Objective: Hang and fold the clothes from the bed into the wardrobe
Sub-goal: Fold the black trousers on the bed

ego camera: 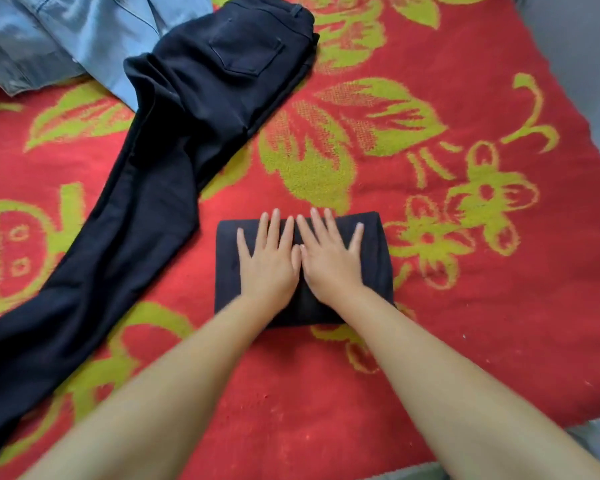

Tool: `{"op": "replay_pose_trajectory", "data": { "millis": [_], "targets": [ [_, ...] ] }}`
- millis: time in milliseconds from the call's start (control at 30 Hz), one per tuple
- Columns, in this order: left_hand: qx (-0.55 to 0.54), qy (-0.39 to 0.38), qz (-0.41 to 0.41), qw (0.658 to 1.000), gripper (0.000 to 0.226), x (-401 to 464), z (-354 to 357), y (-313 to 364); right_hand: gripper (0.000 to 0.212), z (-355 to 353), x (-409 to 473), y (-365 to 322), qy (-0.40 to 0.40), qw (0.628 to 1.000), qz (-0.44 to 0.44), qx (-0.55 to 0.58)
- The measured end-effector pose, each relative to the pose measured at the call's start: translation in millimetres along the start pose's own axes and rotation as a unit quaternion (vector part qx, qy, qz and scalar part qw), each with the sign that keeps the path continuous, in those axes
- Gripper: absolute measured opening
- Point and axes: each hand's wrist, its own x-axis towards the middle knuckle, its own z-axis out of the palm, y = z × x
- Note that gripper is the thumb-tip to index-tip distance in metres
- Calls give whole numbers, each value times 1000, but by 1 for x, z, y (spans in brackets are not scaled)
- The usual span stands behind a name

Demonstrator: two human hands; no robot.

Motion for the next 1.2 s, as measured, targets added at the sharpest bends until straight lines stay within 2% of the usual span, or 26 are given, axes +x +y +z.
{"op": "replay_pose_trajectory", "data": {
  "millis": [100,167,233,300,367,467,533,567,600,667,700,800,900,1033,1200],
  "targets": [
    [-22,51,-6,998,56,-12,23,-24,55,22,-6,41,29,994,98,46],
    [-38,41,-78,995,55,-11,29,-54,54,28,-15,78,7,987,152,51],
    [-59,27,-173,983,55,-16,31,-81,55,28,-30,107,-28,988,151,9],
    [-65,35,-198,977,58,-25,25,-95,57,22,-40,117,-23,990,140,-14],
    [-51,61,-121,989,60,-36,16,-89,58,13,-47,101,25,993,116,9],
    [-28,67,36,997,65,-55,13,-50,60,7,-59,35,84,995,33,41],
    [-21,46,77,996,64,-73,24,-21,62,17,-68,2,95,991,50,79],
    [-16,34,74,997,64,-80,31,-13,62,20,-71,-2,90,980,113,135],
    [-10,25,63,998,65,-85,35,-8,62,21,-73,1,92,954,195,209],
    [7,13,58,998,71,-88,43,-9,56,21,-74,20,135,884,329,304],
    [20,12,68,997,77,-89,45,-11,51,20,-77,30,153,865,356,318],
    [47,4,91,995,99,-83,42,-16,35,17,-81,46,165,841,361,367],
    [52,6,91,994,104,-83,38,-17,22,18,-92,41,155,840,366,371],
    [51,0,88,995,103,-83,35,-16,23,26,-108,33,86,860,379,331],
    [53,-4,84,995,103,-83,34,-17,16,22,-111,44,83,860,363,350]
  ]
}}
